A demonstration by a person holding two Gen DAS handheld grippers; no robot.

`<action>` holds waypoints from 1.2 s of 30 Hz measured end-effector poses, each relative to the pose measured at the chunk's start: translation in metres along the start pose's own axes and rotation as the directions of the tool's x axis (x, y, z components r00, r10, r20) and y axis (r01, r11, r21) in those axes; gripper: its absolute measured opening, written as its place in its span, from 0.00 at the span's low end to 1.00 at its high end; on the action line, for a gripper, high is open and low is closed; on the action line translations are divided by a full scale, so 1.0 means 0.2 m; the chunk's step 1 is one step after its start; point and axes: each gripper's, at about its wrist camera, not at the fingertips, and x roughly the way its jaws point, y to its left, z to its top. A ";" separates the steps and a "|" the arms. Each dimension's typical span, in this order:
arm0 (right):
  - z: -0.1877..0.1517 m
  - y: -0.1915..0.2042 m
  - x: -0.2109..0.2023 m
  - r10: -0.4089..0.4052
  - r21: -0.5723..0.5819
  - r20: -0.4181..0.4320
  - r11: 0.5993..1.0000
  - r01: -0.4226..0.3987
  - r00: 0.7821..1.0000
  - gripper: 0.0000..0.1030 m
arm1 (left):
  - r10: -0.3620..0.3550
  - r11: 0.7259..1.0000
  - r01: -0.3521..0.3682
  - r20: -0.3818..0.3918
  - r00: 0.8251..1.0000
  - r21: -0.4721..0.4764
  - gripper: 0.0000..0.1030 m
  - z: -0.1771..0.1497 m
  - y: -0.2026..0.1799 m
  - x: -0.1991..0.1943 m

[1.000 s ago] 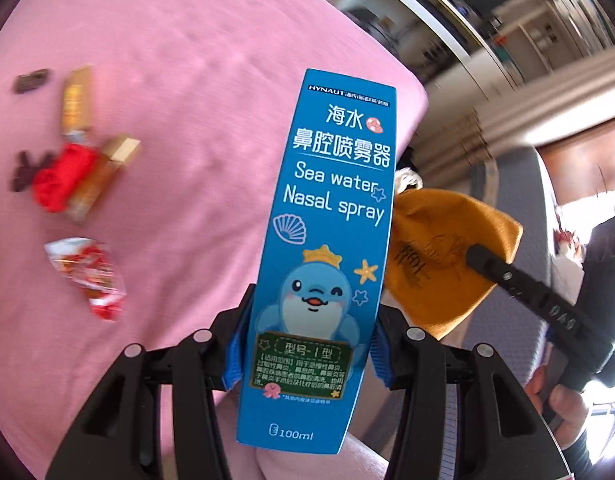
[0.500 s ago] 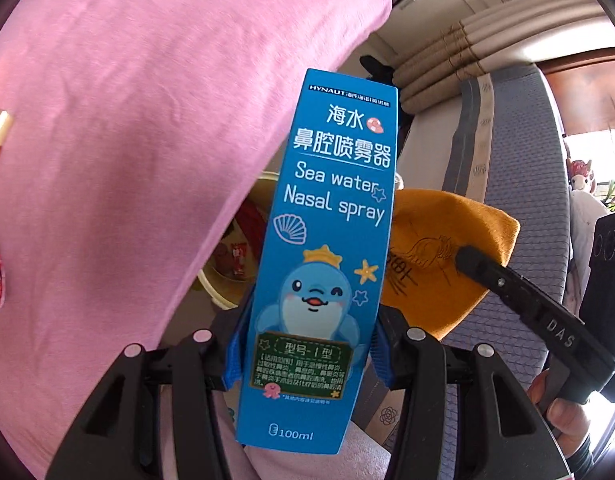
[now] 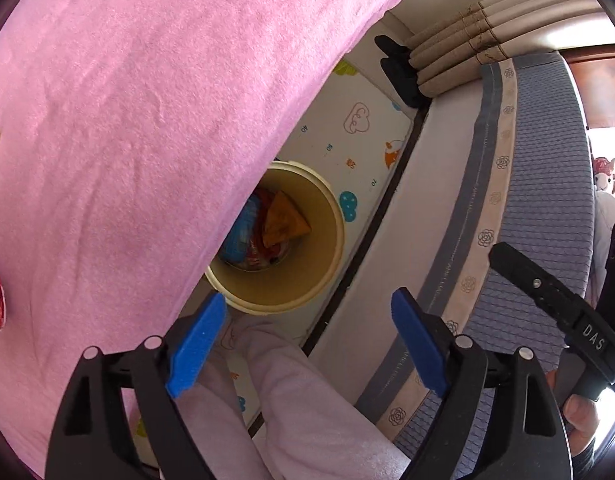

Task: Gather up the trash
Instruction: 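Carry both items to the yellow bin and open both tools, then return both tools over the remaining items on the bed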

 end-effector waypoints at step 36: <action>-0.18 1.27 0.09 0.124 -0.370 -0.055 0.919 -0.136 0.991 0.59 | 0.012 0.954 0.077 0.296 0.955 -0.289 0.82 -0.36 0.99 -0.80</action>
